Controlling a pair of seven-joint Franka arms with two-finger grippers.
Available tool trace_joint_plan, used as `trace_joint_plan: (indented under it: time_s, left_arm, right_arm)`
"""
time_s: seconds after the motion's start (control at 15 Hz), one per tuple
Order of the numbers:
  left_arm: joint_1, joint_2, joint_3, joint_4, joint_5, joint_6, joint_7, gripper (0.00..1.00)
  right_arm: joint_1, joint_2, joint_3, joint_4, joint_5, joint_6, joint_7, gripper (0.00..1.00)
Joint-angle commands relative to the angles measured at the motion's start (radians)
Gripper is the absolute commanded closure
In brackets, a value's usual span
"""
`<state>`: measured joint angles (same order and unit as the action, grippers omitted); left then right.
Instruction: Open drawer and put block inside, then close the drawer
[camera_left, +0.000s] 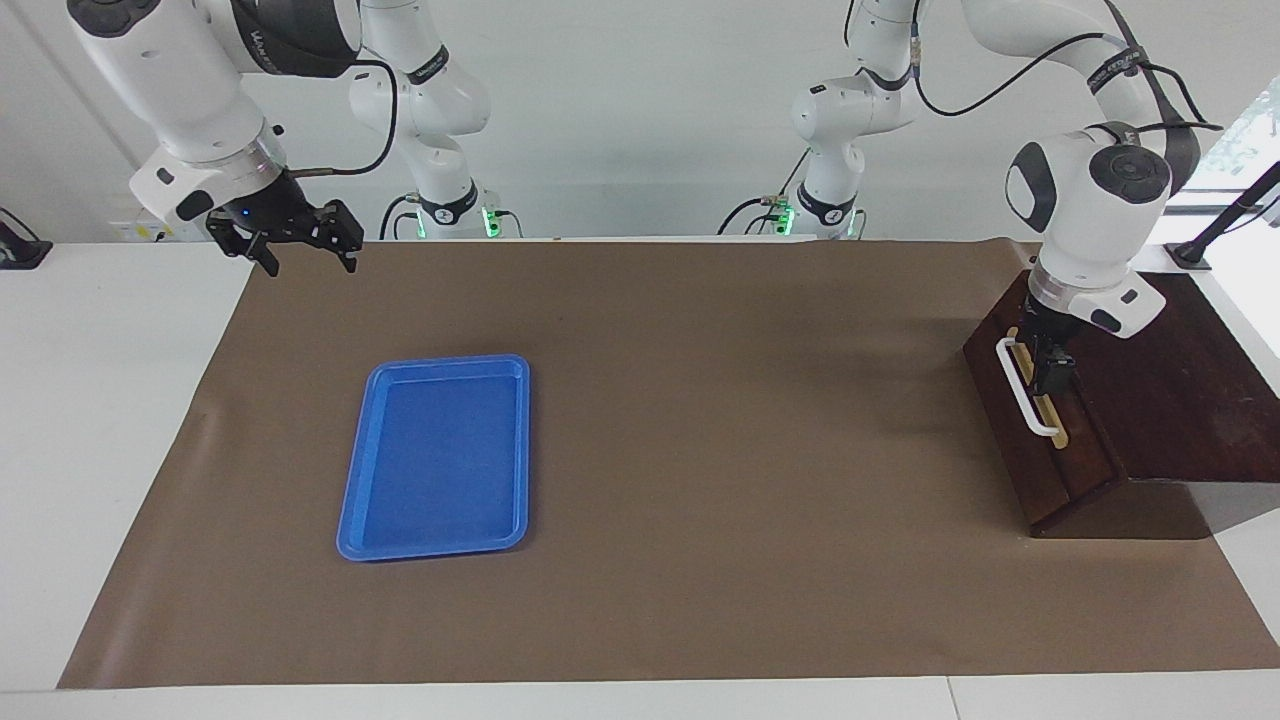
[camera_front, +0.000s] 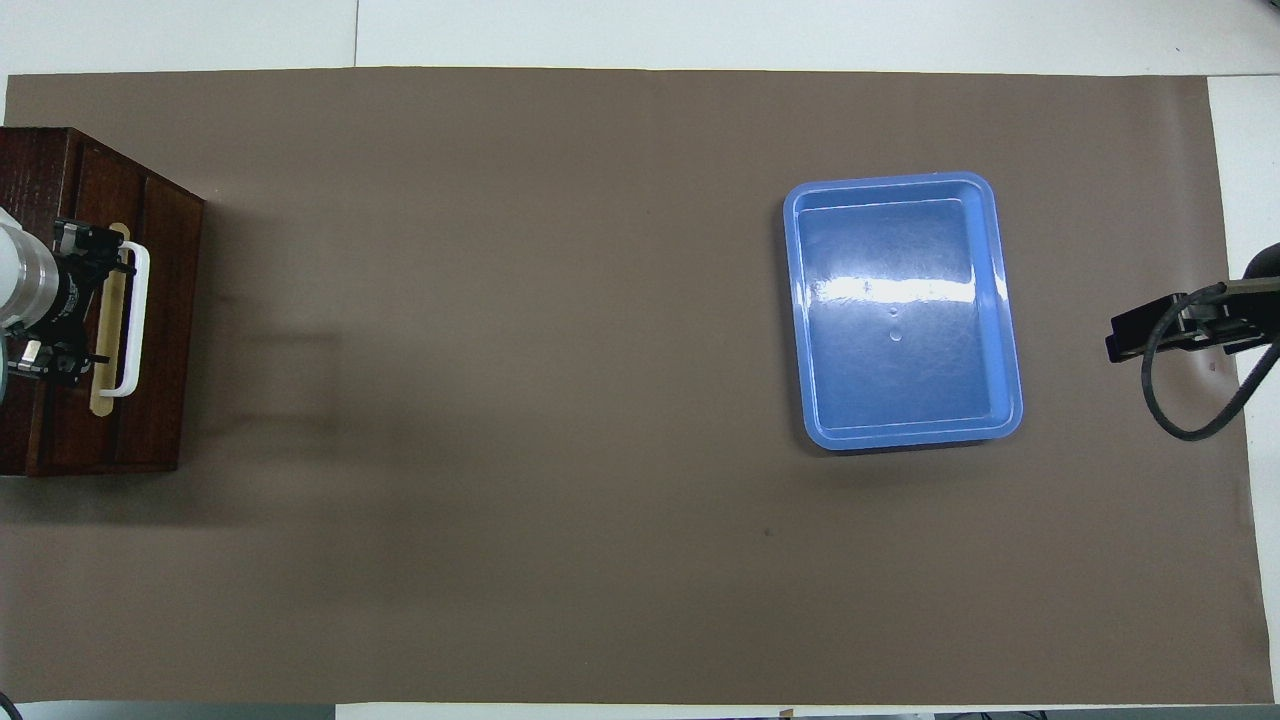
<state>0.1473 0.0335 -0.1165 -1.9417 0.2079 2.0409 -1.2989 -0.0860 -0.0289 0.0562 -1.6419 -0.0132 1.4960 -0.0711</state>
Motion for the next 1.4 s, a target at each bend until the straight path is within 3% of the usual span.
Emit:
trace_joint_plan:
  time_s: [0.0, 0.33, 0.53, 0.73, 0.8, 1.33]
  left_arm:
    - [-0.023, -0.053, 0.004, 0.07, -0.09, -0.146, 0.215, 0.0]
    - [-0.084, -0.058, -0.005, 0.155, -0.125, -0.378, 0.569, 0.0]
    - [-0.103, -0.058, -0.019, 0.17, -0.174, -0.416, 0.85, 0.0]
    - [-0.114, -0.023, -0.02, 0.213, -0.197, -0.462, 0.915, 0.0]
    - [-0.124, -0.014, -0.017, 0.243, -0.199, -0.513, 1.014, 0.0]
    - [-0.147, -0.017, -0.012, 0.267, -0.203, -0.539, 1.046, 0.0]
  right_arm:
    - [-0.012, -0.022, 0.008, -0.021, -0.017, -0.006, -0.012, 0.0]
    - [-0.015, -0.022, 0.008, -0.021, -0.017, -0.006, -0.012, 0.0]
    - [-0.015, -0.02, 0.008, -0.019, -0.017, -0.005, -0.01, 0.0]
    - [-0.012, -0.022, 0.01, -0.019, -0.017, -0.002, -0.01, 0.0]
    - [-0.012, -0.022, 0.01, -0.019, -0.017, 0.001, -0.009, 0.0]
    - [-0.018, -0.022, 0.01, -0.019, -0.017, 0.001, -0.012, 0.0]
